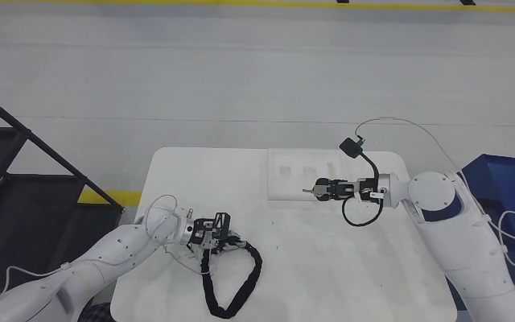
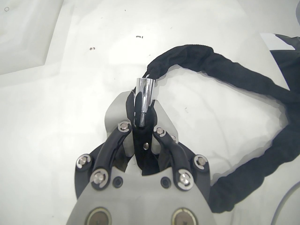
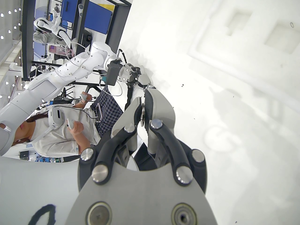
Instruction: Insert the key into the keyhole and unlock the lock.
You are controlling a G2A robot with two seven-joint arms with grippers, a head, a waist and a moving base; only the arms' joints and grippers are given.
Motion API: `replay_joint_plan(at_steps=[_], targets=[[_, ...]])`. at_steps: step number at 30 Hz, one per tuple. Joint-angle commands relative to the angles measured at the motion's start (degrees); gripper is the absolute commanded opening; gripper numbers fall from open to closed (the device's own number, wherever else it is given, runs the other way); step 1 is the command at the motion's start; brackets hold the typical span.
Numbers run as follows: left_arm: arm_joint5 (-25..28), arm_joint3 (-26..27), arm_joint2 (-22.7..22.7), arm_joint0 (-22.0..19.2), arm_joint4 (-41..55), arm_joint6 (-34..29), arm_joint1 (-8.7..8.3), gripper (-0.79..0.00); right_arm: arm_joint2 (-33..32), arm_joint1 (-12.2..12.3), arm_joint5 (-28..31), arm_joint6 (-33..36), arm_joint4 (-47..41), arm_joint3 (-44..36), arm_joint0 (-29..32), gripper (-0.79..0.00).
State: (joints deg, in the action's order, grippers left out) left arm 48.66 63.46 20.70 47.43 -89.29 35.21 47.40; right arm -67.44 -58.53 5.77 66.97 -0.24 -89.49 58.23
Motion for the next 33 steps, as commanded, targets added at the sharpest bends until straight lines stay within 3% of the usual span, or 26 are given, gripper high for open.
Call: replay_joint_plan(at_steps=[1, 13, 18, 25, 33], targets=[[1.28, 0.51, 0.51, -0.41, 0.73, 0.92, 0.16, -0.785, 0.0, 0.0, 0.0, 0.0, 0.0, 0.0, 0.0, -0.785], [9.01, 7.6, 5.0, -3.86, 3.53, 8.46, 0.19, -0.785, 0.37, 0.02, -0.36, -0.35, 0.21, -0.73, 0.73, -0.785], [9.34, 11.51, 4.94, -5.7, 6.53, 11.08, 0.92, -0.785, -0.18, 0.56, -2.72, 4.5, -1.92, -5.22, 2.38, -0.785], [9.34, 13.38, 3.65, -9.1, 9.93, 11.08, 3.01, -0.785, -5.43, 1.97, -5.42, 9.01, -6.32, -14.82, 7.44, -0.785], [9.34, 11.03, 0.79, -11.66, 16.63, 11.08, 6.93, -0.785, -12.89, 3.3, -3.6, 7.87, -8.67, -24.02, 14.08, -0.785]])
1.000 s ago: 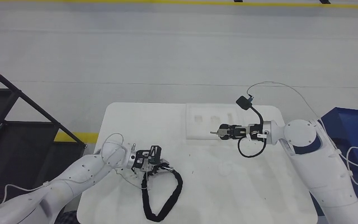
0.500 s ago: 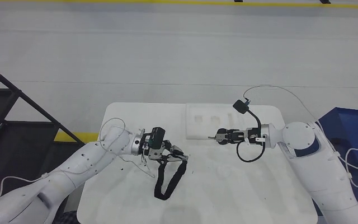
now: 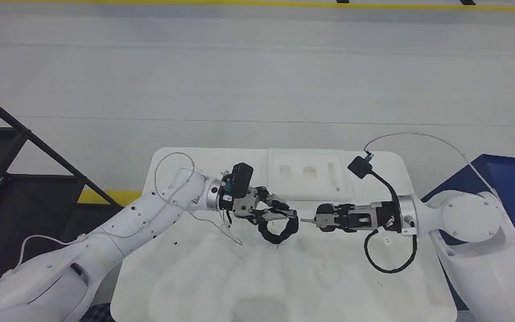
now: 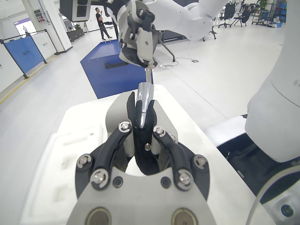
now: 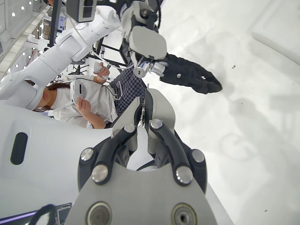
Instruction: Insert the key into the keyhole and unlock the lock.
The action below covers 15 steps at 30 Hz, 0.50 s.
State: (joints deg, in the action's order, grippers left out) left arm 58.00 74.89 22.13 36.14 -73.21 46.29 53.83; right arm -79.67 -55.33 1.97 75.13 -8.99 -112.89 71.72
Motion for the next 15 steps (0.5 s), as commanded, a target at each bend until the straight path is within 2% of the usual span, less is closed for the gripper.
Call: replay_joint_plan(at_steps=[1, 5, 9, 15], targets=[[0.0, -1.37, -1.28, -0.82, 0.98, 0.0, 1.04, -0.785, -1.23, 0.2, 0.32, -0.65, 0.03, -1.23, 1.24, -0.785], [0.0, -4.12, -4.01, -2.28, 3.74, 0.01, 3.37, -0.785, -2.88, 0.54, 0.29, -2.28, 0.67, -3.25, 3.15, -0.785], [0.0, -6.66, -4.78, -2.88, 7.02, 0.01, 5.22, -0.785, -3.91, 0.69, 0.27, -4.02, 1.04, -4.37, 4.41, -0.785], [0.0, -6.9, -4.76, -2.91, 7.21, 0.01, 5.33, -0.785, -3.91, 0.69, 0.27, -4.02, 1.04, -4.37, 4.41, -0.785]])
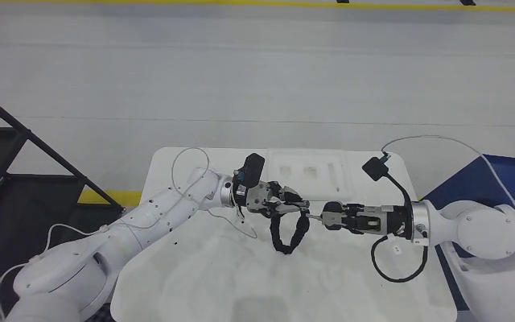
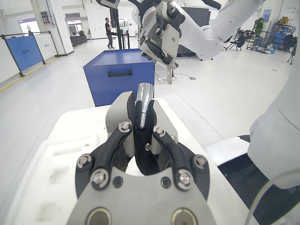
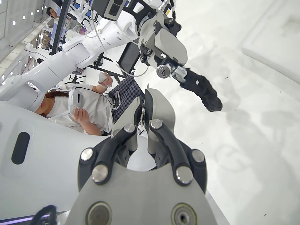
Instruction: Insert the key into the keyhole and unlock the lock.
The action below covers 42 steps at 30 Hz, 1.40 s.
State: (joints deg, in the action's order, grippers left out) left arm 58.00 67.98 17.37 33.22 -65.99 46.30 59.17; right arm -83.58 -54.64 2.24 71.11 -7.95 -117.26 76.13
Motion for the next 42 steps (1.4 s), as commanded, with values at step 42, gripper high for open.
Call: replay_joint_plan(at_steps=[42], targets=[[-16.21, -2.11, -2.02, 0.72, -19.91, 16.2, -0.77, -0.785, 3.22, 1.79, -17.98, -2.88, 15.62, -10.87, 0.66, -0.785]])
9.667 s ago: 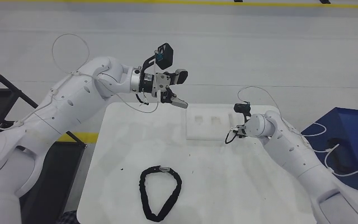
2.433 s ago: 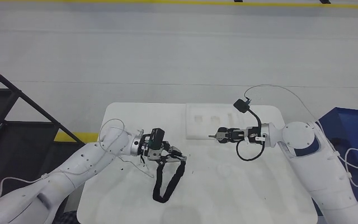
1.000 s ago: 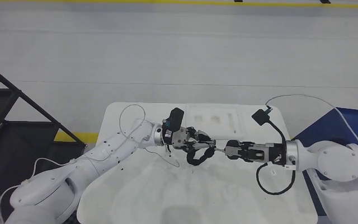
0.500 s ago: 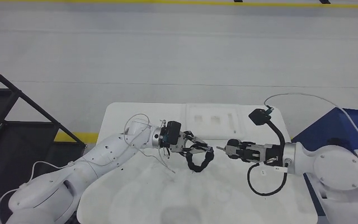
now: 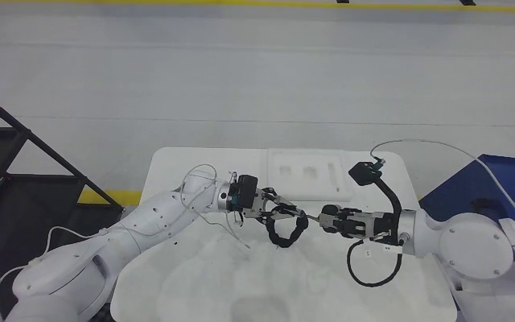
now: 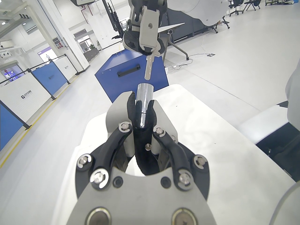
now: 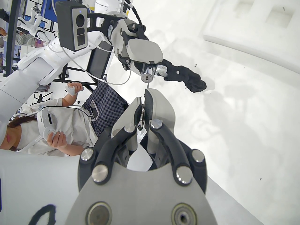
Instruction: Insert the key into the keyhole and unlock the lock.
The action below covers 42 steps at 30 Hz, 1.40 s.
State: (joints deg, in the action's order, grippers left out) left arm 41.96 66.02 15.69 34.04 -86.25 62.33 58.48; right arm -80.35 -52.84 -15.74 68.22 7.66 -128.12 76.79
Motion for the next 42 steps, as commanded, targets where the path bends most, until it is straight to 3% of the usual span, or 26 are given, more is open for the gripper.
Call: replay_joint_plan(at_steps=[1, 6, 13, 23, 42], targets=[[-0.35, -0.19, -0.7, -0.19, 0.85, 0.35, -0.17, -0.785, 0.0, 0.0, -0.01, 0.01, 0.01, 0.0, 0.0, -0.785], [-1.17, 0.5, -2.46, -0.94, 2.9, 1.17, -0.79, -0.785, 1.25, -0.02, 0.26, -0.41, -0.95, 2.76, 0.86, -0.785], [-1.18, 2.37, -4.9, -2.9, 3.5, 1.18, -1.16, -0.785, 5.21, -0.28, 0.51, 1.94, -3.88, 7.67, -2.79, -0.785], [-0.23, 2.65, -5.95, -4.12, 2.87, 0.23, -0.31, -0.785, 8.5, -0.6, 1.42, 3.44, -8.6, 11.64, -6.29, -0.785], [1.64, 1.71, -5.95, -4.28, 2.87, -1.64, 1.01, -0.785, 11.37, -0.47, 3.5, 4.05, -10.72, 11.83, -8.68, -0.785]])
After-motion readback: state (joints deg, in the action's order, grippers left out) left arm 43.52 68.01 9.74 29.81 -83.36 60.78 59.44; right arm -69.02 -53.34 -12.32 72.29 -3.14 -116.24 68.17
